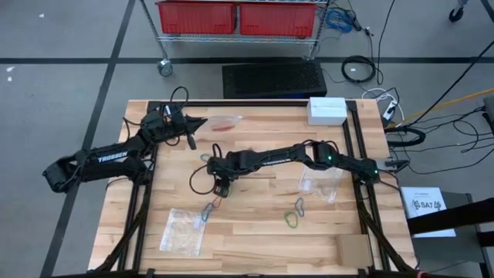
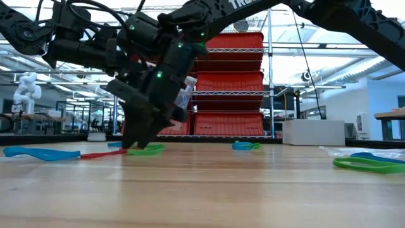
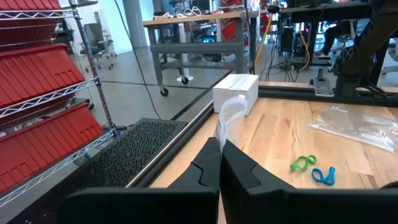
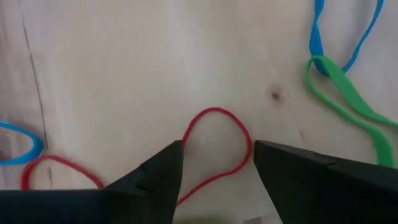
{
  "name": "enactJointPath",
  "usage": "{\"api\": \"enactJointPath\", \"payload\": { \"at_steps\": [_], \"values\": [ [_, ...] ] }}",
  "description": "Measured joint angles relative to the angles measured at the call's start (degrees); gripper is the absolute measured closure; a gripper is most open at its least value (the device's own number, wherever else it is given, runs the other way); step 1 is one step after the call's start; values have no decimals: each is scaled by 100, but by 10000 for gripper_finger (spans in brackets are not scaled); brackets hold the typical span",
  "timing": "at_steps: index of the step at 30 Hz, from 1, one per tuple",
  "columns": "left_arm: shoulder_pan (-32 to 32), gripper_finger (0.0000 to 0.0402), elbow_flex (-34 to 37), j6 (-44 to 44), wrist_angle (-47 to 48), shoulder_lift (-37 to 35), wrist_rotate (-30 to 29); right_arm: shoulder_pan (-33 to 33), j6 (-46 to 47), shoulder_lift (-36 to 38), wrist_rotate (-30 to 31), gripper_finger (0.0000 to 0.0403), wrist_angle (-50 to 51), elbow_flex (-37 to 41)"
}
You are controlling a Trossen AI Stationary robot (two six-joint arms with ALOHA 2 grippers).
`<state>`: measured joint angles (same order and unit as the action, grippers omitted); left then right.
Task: Sort rubber bands
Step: Put the red rubber band into the zip bag
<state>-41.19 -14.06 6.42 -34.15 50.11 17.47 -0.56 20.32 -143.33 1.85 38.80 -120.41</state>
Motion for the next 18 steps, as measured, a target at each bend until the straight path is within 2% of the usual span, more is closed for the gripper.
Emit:
{"api": "enactJointPath", "payload": {
  "at_steps": [3, 6, 12, 18],
  "values": [
    [0, 401, -2, -2, 0, 0, 0, 0, -12, -79, 22, 225, -68, -10],
    [0, 401, 0, 0, -1, 0, 0, 0, -162, -144, 64, 261, -146, -12],
    [2, 401, 0, 0, 0, 0, 0, 0, -768, -148, 395, 383, -328, -2],
    [0, 401, 0, -2, 0, 0, 0, 4, -1358, -144, 520, 398, -123, -242]
  ]
}}
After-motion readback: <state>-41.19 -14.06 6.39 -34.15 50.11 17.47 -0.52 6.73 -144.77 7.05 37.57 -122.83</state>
